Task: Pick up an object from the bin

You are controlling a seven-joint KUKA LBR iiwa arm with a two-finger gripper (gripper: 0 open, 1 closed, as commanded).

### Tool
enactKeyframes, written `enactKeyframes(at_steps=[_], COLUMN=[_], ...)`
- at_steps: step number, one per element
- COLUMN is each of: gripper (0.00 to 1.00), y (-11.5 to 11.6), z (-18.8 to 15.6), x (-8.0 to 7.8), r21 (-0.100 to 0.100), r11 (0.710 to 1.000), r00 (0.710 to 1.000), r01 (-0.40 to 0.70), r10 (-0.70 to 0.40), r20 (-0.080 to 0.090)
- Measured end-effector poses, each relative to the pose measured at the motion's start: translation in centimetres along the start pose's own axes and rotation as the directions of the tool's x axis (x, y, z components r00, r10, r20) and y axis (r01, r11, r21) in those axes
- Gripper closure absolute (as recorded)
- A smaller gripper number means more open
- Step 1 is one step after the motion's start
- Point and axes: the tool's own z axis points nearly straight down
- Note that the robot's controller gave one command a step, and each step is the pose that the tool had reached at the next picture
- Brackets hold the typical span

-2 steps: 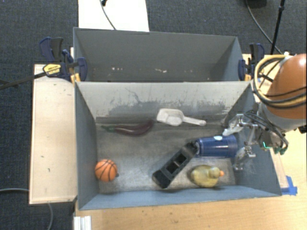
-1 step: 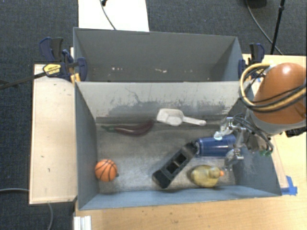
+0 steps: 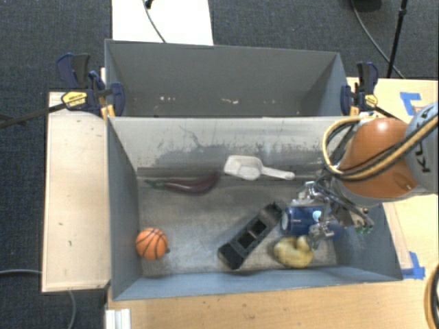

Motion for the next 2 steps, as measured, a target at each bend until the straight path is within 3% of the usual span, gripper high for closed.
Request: enactKeyframes(at_steps=[2], gripper=[1.00], y=[0.19], z=[-0.39], x=[0.06], r21=[-0.003], r11=[1.000], r00=[1.000], r01=[0.007], r10=[-0.007], r20=[0.001])
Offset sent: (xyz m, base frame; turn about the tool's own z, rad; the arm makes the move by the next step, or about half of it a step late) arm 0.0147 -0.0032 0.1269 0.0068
